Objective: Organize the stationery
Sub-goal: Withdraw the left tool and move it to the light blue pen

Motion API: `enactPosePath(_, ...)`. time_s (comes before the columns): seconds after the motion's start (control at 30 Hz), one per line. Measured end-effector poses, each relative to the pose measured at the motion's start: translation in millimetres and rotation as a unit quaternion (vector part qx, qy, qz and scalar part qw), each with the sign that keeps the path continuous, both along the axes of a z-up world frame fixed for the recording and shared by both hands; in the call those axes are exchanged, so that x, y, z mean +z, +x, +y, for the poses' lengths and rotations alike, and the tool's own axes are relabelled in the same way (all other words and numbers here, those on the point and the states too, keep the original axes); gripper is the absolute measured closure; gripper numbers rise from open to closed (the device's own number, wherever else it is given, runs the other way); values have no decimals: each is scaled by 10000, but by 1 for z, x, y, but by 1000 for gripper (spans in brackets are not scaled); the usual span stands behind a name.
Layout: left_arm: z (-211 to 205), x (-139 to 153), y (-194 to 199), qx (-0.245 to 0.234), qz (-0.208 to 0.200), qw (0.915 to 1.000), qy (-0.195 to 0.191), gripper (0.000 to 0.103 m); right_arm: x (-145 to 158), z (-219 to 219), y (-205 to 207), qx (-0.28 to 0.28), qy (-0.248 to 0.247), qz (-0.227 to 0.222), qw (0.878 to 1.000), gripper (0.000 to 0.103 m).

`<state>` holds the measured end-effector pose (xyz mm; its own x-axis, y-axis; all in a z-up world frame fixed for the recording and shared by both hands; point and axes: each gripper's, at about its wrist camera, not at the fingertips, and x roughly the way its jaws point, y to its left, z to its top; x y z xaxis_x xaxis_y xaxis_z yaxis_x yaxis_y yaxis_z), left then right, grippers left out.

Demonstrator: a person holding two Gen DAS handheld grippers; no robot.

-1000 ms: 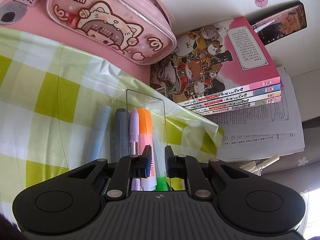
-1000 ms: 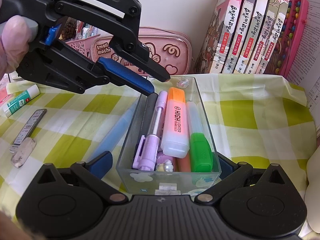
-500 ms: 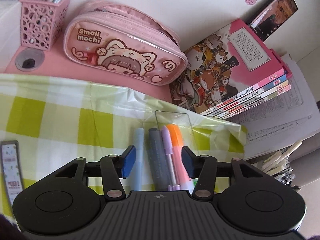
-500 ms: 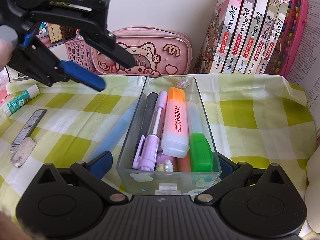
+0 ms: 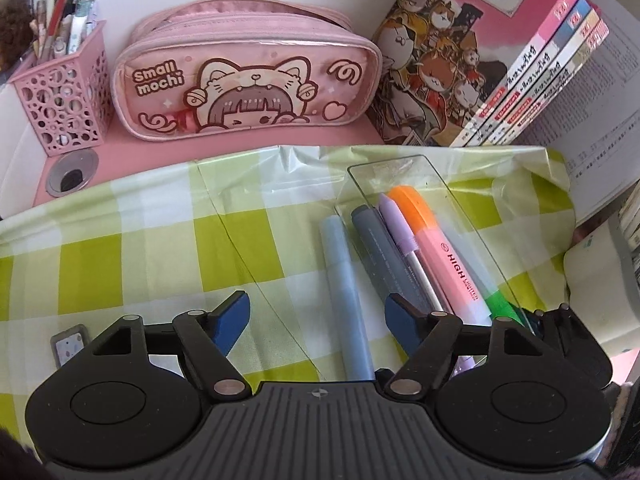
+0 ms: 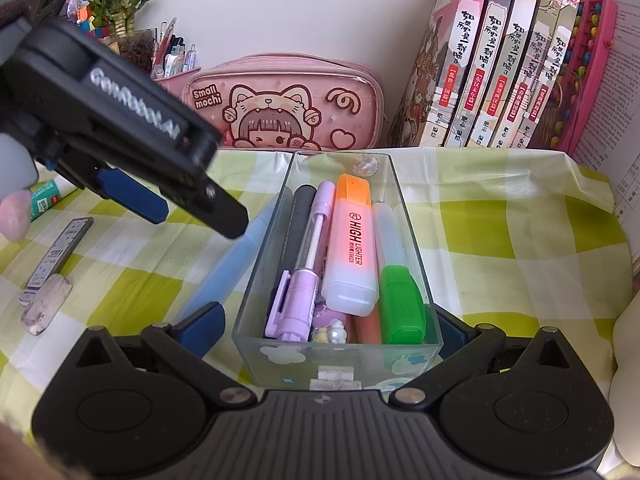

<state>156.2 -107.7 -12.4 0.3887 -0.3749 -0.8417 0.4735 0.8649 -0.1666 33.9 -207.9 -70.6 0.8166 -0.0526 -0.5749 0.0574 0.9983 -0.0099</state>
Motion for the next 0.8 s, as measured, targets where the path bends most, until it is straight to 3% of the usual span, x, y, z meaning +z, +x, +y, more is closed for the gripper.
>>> enactPosePath(0.17, -7, -13, 3, -68, 50, 9997, 226, 31, 0, 0, 0, 0, 0, 0, 10000, 2)
enactPosePath(0.33, -6, -15, 2, -28, -216, 9986, 491, 34, 0, 0, 0, 1, 0, -1, 10000, 2)
enactPosePath(0.43, -4, -15, -1, 5, -486, 9955, 816, 47, 0, 0, 0, 1, 0, -1, 10000, 2)
enactPosePath(0.57, 9, -12, -2, 100, -495, 9959, 749, 75, 0, 0, 0, 1, 1, -2, 10000, 2)
enactPosePath(0.8, 43, -10, -17, 557, -557, 9947, 662, 88, 0, 1, 0, 1, 0, -3, 10000, 2)
